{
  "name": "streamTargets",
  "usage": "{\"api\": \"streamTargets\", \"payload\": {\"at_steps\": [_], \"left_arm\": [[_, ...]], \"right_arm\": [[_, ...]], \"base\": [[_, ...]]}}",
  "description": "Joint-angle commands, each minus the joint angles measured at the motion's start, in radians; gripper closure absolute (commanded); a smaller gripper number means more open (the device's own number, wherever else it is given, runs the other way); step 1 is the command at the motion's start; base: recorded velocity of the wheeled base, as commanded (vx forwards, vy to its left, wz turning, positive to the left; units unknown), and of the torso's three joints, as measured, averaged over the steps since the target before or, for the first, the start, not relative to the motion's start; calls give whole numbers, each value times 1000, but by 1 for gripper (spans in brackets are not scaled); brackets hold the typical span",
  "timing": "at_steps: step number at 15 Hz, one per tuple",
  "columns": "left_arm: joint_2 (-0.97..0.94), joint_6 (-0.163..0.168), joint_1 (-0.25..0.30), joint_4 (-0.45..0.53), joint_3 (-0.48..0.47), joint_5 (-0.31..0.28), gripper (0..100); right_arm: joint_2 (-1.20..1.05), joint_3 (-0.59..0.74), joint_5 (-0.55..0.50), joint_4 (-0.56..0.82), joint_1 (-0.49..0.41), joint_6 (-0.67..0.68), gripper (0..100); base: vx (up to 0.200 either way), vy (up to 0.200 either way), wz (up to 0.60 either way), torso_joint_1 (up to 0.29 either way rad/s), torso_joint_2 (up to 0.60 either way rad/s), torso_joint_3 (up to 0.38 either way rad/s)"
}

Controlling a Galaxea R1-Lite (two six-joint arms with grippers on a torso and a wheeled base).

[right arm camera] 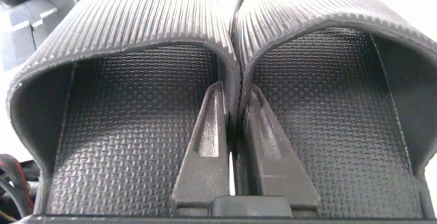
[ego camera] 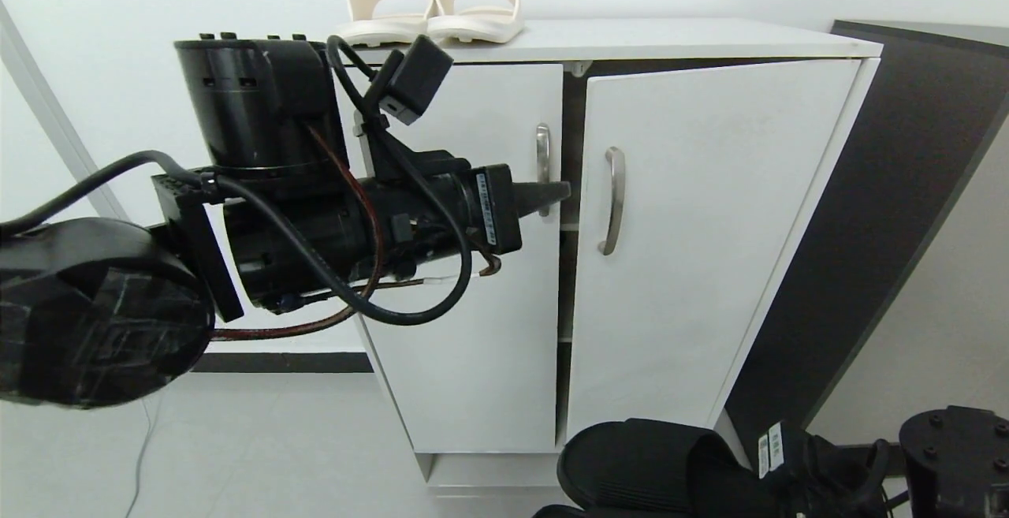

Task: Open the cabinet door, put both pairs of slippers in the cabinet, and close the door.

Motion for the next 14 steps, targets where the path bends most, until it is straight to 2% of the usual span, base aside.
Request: {"api": "streamTargets", "payload": {"at_steps": [1, 4, 7, 9, 14], "left_arm": [[64, -18, 37, -45, -25, -1, 100], [158, -81, 66, -92, -108, -1, 100], [216, -89, 65, -95, -176, -3, 100], [242, -89, 57, -97, -208, -32, 100], [292, -89, 57, -100, -249, -45, 100]], "right_arm": [[-1, 2, 0, 0, 2, -4, 100], [1, 5, -1, 0, 1, -4, 100], [6, 9, -1, 1, 2, -4, 100], [7, 20, -1, 1, 8, -15, 100], [16, 39, -1, 4, 27, -47, 100]], "base": [[0, 0, 0, 0, 0, 0], [0, 0, 0, 0, 0, 0], [0, 0, 0, 0, 0, 0], [0, 0, 0, 0, 0, 0], [0, 0, 0, 0, 0, 0]]}}
